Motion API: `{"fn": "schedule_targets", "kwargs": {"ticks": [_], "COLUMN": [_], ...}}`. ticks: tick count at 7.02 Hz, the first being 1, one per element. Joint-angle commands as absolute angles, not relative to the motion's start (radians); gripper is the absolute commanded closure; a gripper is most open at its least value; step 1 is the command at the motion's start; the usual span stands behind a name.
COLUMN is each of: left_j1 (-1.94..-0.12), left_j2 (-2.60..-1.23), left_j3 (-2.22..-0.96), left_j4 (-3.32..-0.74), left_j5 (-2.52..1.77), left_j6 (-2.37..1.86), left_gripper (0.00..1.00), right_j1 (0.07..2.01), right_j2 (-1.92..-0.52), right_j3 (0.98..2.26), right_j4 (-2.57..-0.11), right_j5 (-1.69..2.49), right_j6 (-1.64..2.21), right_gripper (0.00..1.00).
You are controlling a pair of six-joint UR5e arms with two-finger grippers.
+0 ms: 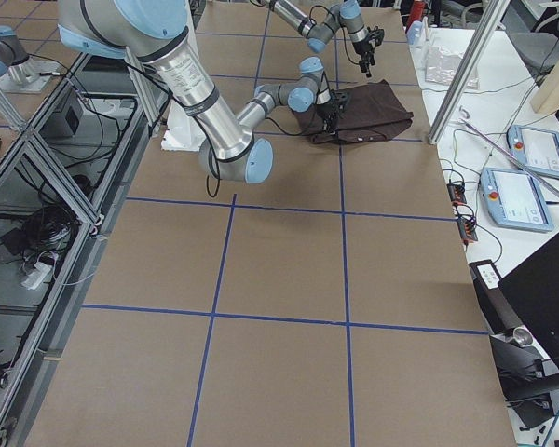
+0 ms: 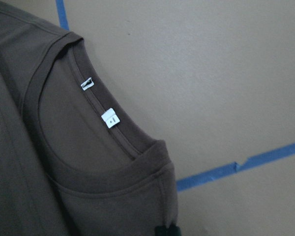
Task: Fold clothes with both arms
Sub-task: 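Pull the shirt's near edge toward the robot with the right gripper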
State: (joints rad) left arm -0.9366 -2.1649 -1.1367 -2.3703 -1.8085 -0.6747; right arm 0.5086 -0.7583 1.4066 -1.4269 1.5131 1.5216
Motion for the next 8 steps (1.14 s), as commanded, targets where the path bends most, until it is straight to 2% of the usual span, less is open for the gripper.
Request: {"fn": "schedule_targets", "kwargs": {"ticks": [1, 2, 3, 8], "left_j1": [-0.922, -0.920, -0.917, -0.899], "left_j2": [-2.164, -2.164, -2.164, -2.164], "left_j3": [-1.155, -1.158, -1.158, -1.167], "left_j4": [-2.372, -2.372, -2.372, -2.372], "left_j5": [-1.809, -1.809, -1.809, -1.809], "left_j6": [-0.689, -0.693, -0.696, -0.716], "left_gripper": [0.00, 0.00, 0.00, 0.00], "right_j1": [0.390, 0.329, 0.277, 0.245], "right_j2": [-1.005, -1.113, -1.168, -1.218], "right_j3": [1.796, 1.924, 1.959, 1.960], "right_j4": [-1.550, -1.575, -1.577, -1.575], "right_j5": [1.435, 1.410, 1.352, 1.325], "right_j6": [1.529, 1.555, 1.587, 1.575], "right_gripper": [1.00, 1.00, 1.00, 1.00]}}
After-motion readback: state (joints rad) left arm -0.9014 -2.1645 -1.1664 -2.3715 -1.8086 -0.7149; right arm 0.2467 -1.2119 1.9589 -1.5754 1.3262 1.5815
